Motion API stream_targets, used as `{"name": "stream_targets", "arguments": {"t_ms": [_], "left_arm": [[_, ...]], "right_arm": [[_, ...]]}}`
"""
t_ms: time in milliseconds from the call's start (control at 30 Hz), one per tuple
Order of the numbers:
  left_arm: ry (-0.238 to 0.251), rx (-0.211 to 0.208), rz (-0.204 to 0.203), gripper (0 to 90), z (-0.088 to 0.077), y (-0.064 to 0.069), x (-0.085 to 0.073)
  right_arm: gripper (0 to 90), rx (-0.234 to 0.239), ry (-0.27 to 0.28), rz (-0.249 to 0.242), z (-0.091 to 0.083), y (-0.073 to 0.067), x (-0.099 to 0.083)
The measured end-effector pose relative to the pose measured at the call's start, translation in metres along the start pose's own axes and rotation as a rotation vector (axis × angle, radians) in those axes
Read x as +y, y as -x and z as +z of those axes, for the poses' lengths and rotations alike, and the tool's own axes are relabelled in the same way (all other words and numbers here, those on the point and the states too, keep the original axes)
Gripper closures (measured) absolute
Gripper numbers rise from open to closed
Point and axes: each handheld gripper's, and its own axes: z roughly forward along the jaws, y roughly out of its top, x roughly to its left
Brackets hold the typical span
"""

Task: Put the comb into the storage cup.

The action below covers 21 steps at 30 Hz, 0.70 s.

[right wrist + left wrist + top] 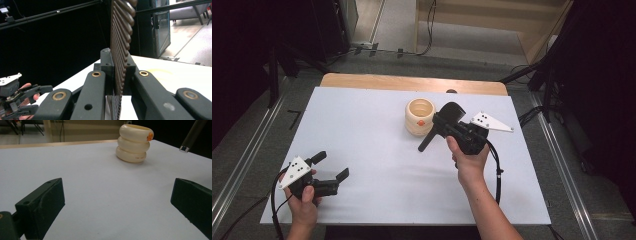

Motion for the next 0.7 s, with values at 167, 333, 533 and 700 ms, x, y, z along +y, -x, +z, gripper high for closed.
{"name": "stream_targets", "arguments": {"t_ms": [167,333,533,700], "left_arm": [[0.003,-0.003,0.001,0.0,0.000,0.000,0.000],[0.006,-0.008,0.006,0.0,0.000,0.000,0.000],[0.004,-0.007,0.009,0.0,0.000,0.001,0.000],[0.005,-0.003,0.011,0.0,0.000,0.001,0.000]], "right_arm": [[82.7,-0.004,0.003,-0.011,0.002,0.001,0.004],[82.8,-0.011,0.008,-0.023,0.004,0.001,0.010],[82.8,-0.019,0.017,-0.036,0.006,0.003,0.018],[82.8,-0.023,0.020,-0.042,0.009,0.005,0.023]]}}
